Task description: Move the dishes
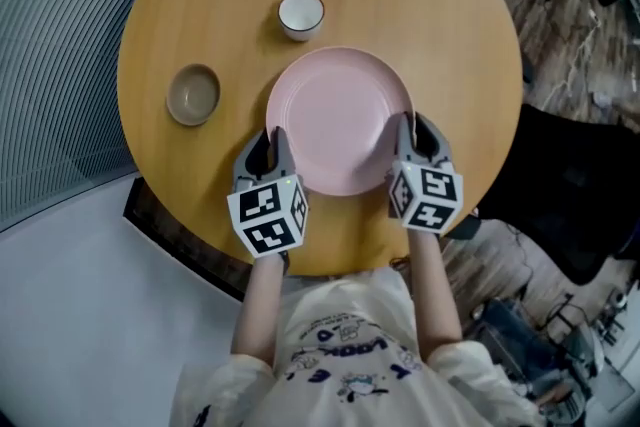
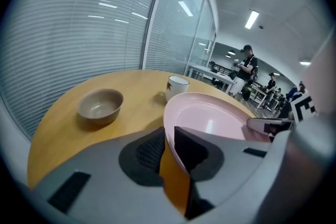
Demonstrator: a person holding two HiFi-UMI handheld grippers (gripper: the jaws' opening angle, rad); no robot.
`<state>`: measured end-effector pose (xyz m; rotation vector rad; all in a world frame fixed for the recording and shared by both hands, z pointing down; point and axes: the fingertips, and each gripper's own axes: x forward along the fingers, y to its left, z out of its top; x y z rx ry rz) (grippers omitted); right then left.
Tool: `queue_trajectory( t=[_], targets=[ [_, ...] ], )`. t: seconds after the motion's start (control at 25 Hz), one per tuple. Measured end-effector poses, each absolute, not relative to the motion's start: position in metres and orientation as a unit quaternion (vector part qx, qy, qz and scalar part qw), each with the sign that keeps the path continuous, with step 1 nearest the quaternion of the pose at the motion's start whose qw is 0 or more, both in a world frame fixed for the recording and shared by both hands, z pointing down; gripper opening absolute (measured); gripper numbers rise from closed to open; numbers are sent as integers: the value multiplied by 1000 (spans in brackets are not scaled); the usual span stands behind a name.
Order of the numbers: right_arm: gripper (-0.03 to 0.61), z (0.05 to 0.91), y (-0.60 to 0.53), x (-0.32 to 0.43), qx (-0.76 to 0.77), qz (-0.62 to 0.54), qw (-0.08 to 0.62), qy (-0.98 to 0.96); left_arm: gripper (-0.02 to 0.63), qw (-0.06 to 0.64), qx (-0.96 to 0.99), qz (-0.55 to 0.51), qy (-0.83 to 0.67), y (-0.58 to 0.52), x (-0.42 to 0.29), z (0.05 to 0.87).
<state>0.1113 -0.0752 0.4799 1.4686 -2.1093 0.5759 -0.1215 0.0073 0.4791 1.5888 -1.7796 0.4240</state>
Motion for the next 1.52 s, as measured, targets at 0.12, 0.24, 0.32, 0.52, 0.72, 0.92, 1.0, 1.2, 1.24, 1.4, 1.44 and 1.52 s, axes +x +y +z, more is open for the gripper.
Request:
queue_trajectory(
  t=[0.12,0.24,0.32,0.52,0.72,0.92,1.0,1.2,1.24,1.4,1.44,1.52],
  targets=[
    [46,461,-80,133,575,209,238,-754,57,336,649,158,-664,-21,-107,462],
    [46,446,-82,158,597,210,229,-740,57,323,669,162,-649,-37,-85,446],
    [46,439,-85,179,614,211,222,-728,57,313,686,163,-636,-51,-66,438],
    [46,437,-100,230,636,216,219,-708,57,307,709,169,-612,-81,-16,437],
    [46,453,-110,266,641,221,229,-698,57,311,713,185,-600,-97,19,454],
    [46,482,-119,291,644,241,241,-685,57,319,713,210,-588,-113,44,479],
    [46,493,-120,298,643,248,245,-682,57,321,710,221,-586,-116,52,489],
    [46,518,-119,309,642,262,255,-674,57,328,705,244,-580,-119,62,515],
    [46,522,-118,310,641,264,257,-673,57,331,703,248,-579,-119,63,520],
    [46,533,-118,313,638,263,264,-674,57,335,698,258,-578,-121,65,531],
    [46,536,-118,313,637,262,267,-674,57,335,697,260,-578,-121,66,533],
    [46,538,-116,313,635,261,267,-676,57,332,698,262,-578,-121,66,535]
  ],
)
